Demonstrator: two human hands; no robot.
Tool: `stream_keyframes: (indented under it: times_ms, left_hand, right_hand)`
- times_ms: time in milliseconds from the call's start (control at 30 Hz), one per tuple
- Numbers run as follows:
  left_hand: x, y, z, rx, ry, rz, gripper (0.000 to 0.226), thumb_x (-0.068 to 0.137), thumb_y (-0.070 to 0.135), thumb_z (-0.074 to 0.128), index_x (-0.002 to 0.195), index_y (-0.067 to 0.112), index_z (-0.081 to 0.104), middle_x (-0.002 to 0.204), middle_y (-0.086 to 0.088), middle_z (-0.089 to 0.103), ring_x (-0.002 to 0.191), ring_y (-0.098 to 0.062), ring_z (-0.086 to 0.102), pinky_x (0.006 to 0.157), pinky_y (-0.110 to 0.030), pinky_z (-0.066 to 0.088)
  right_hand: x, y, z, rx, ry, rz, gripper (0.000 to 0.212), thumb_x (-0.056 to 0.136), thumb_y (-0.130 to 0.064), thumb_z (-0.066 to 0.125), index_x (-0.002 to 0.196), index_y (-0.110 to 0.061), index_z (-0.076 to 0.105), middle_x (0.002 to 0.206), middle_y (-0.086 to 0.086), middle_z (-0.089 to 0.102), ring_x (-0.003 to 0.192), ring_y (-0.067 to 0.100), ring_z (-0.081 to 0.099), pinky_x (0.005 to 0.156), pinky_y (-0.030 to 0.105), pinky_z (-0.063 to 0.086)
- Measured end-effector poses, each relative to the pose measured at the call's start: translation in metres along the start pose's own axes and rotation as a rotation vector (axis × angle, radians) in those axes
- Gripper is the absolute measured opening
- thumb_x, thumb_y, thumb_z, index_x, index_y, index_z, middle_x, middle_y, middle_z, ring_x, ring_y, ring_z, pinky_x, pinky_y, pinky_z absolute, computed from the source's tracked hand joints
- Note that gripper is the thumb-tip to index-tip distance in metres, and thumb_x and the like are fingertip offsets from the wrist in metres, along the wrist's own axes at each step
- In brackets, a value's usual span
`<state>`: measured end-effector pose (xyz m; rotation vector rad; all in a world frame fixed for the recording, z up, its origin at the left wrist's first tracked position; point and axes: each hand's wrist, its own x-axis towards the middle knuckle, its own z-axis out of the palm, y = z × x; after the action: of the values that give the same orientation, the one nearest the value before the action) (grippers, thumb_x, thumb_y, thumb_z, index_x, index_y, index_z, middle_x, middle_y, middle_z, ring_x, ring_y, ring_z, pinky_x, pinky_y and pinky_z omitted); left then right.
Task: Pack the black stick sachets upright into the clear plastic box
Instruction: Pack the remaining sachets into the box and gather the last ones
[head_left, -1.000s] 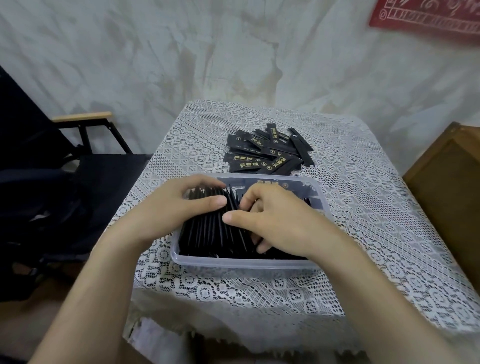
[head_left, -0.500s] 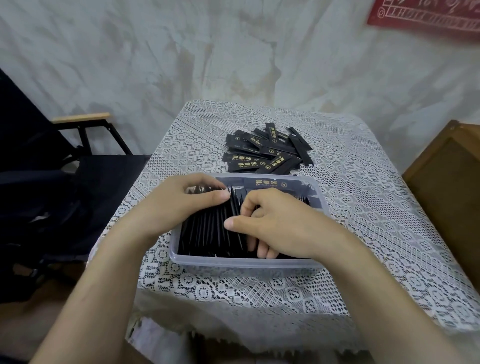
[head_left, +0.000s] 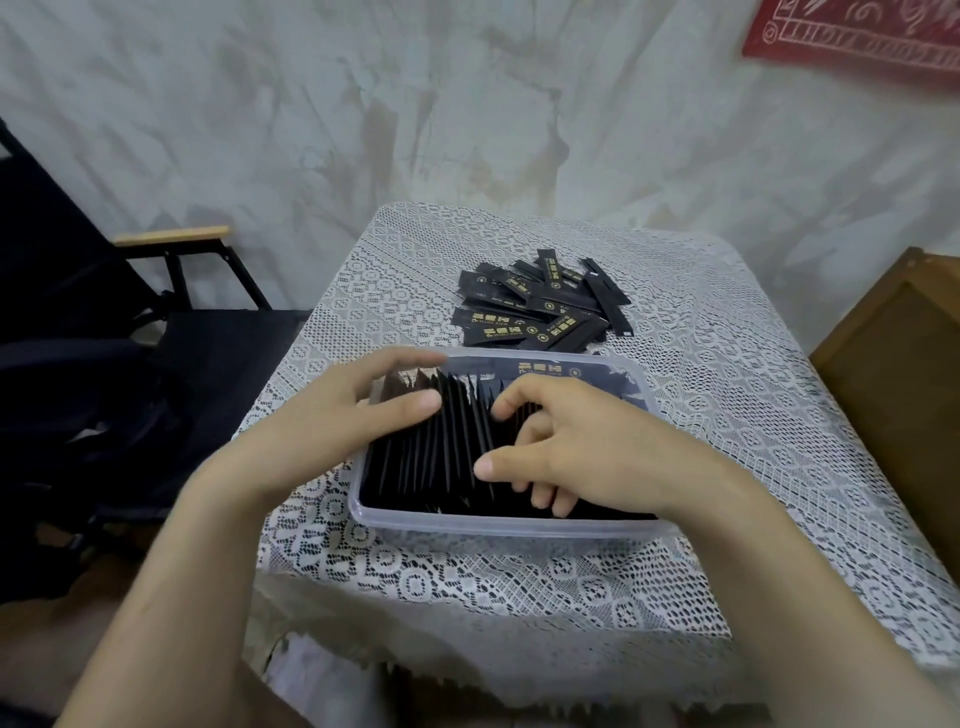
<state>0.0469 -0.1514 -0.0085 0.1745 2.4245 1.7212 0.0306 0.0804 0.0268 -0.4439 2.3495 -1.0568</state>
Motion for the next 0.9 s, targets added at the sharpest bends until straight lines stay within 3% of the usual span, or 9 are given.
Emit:
stream_keyframes:
  times_ms: [67, 167, 333, 467, 600, 767, 833, 900]
  left_hand:
    - [-0.003, -0.003, -0.004, 0.046, -0.039, 0.005, 0.049, 0.083, 0.056, 0.074, 0.129, 0.054, 0.057, 0.134, 0.027, 0.058, 0.124, 0.002, 0.056, 0.107, -0.038, 0.045]
    - [-0.006, -0.005, -0.008, 0.065, -0.069, 0.006, 0.062, 0.076, 0.062, 0.072, 0.133, 0.056, 0.051, 0.141, 0.029, 0.051, 0.133, -0.001, 0.049, 0.113, -0.043, 0.039]
    - [-0.010, -0.004, -0.009, 0.000, -0.056, 0.031, 0.045, 0.091, 0.038, 0.066, 0.134, 0.045, 0.055, 0.137, 0.025, 0.056, 0.125, 0.006, 0.053, 0.105, -0.029, 0.042]
    - [-0.009, -0.004, -0.008, 0.013, -0.046, 0.029, 0.039, 0.088, 0.031, 0.067, 0.125, 0.040, 0.061, 0.125, 0.014, 0.066, 0.119, -0.003, 0.060, 0.096, -0.029, 0.047]
    - [-0.006, -0.005, -0.007, 0.010, -0.020, 0.018, 0.039, 0.085, 0.033, 0.071, 0.122, 0.040, 0.063, 0.122, 0.012, 0.068, 0.115, -0.007, 0.063, 0.095, -0.031, 0.051]
    - [-0.007, 0.000, -0.002, 0.019, -0.014, 0.046, 0.038, 0.088, 0.036, 0.069, 0.125, 0.045, 0.062, 0.125, 0.020, 0.064, 0.114, -0.001, 0.062, 0.086, -0.018, 0.054]
    - [-0.003, 0.002, 0.002, 0.067, 0.044, 0.044, 0.037, 0.085, 0.048, 0.073, 0.120, 0.050, 0.064, 0.136, 0.017, 0.058, 0.125, -0.003, 0.056, 0.097, -0.024, 0.049]
    - [0.003, 0.003, 0.006, 0.179, 0.103, 0.050, 0.041, 0.077, 0.058, 0.073, 0.117, 0.053, 0.065, 0.152, 0.020, 0.037, 0.136, 0.001, 0.038, 0.105, -0.028, 0.035]
  right_hand:
    - [0.000, -0.001, -0.002, 0.022, -0.007, -0.003, 0.059, 0.088, -0.030, 0.079, 0.137, -0.019, 0.048, 0.079, 0.002, 0.070, 0.060, 0.009, 0.066, 0.059, 0.025, 0.057]
    - [-0.001, -0.001, -0.001, 0.042, -0.034, -0.011, 0.074, 0.091, -0.031, 0.076, 0.153, -0.019, 0.037, 0.083, 0.003, 0.072, 0.064, 0.011, 0.069, 0.061, 0.025, 0.059]
    - [-0.002, -0.001, -0.001, 0.051, -0.058, -0.011, 0.074, 0.094, -0.027, 0.072, 0.157, -0.019, 0.034, 0.083, 0.003, 0.074, 0.067, 0.013, 0.069, 0.063, 0.024, 0.059]
    - [-0.002, -0.003, 0.004, 0.042, -0.067, -0.015, 0.085, 0.091, -0.025, 0.076, 0.160, -0.021, 0.027, 0.088, 0.005, 0.074, 0.072, 0.015, 0.071, 0.063, 0.024, 0.058]
    - [0.002, -0.003, 0.011, -0.003, -0.013, -0.026, 0.084, 0.092, -0.027, 0.074, 0.160, -0.022, 0.025, 0.084, 0.002, 0.073, 0.078, 0.021, 0.074, 0.069, 0.031, 0.062]
    - [0.002, -0.003, 0.012, -0.003, 0.020, -0.018, 0.076, 0.093, -0.028, 0.073, 0.157, -0.021, 0.033, 0.081, 0.004, 0.075, 0.075, 0.019, 0.075, 0.067, 0.030, 0.062]
    - [0.001, -0.002, 0.013, 0.000, 0.024, -0.015, 0.071, 0.093, -0.029, 0.074, 0.153, -0.019, 0.037, 0.079, 0.004, 0.075, 0.072, 0.017, 0.075, 0.067, 0.029, 0.061]
    - [0.000, -0.003, 0.013, -0.011, 0.033, -0.013, 0.066, 0.092, -0.030, 0.074, 0.149, -0.018, 0.041, 0.077, 0.003, 0.076, 0.070, 0.015, 0.075, 0.067, 0.029, 0.061]
